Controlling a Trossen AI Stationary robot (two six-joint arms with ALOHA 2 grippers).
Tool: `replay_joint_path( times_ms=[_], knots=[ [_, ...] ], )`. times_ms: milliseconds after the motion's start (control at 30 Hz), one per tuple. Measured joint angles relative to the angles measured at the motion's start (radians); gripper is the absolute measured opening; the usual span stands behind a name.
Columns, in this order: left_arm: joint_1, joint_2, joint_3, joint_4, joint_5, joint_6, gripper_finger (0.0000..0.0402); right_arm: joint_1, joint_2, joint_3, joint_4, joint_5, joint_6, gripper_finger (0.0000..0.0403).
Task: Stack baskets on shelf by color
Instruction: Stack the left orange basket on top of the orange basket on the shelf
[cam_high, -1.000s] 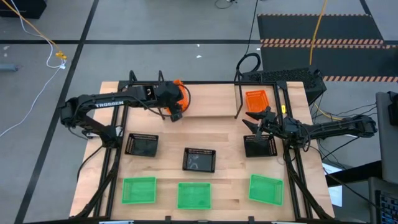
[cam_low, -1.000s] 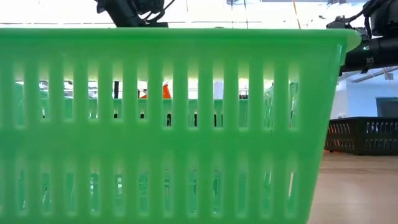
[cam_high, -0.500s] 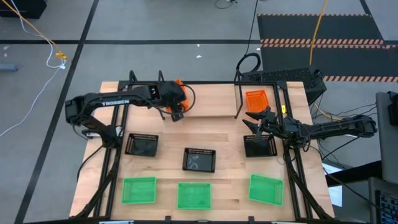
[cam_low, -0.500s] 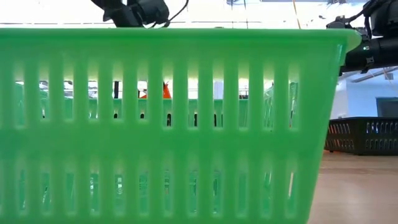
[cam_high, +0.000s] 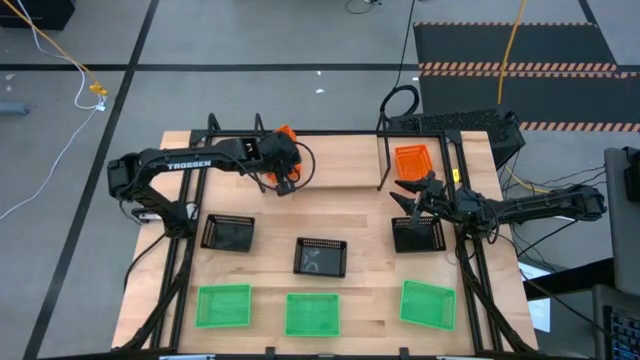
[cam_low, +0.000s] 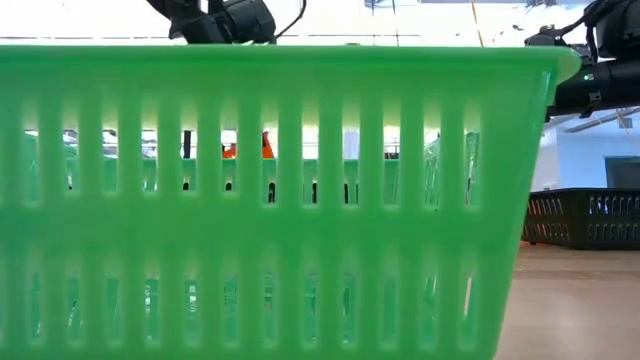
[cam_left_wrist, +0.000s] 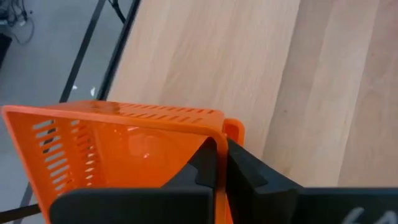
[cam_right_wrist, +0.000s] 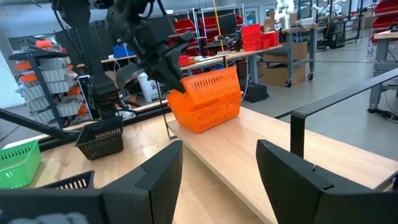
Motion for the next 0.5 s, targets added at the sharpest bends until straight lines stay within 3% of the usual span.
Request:
replay_joint_path(
  times_ms=[500],
  knots=[
    [-0.025,-0.004,0.059,-0.167,0.001,0.019,0.0008,0.0,0.0,0.0,-0.002,0.038,-0.023,0.0199]
  ],
)
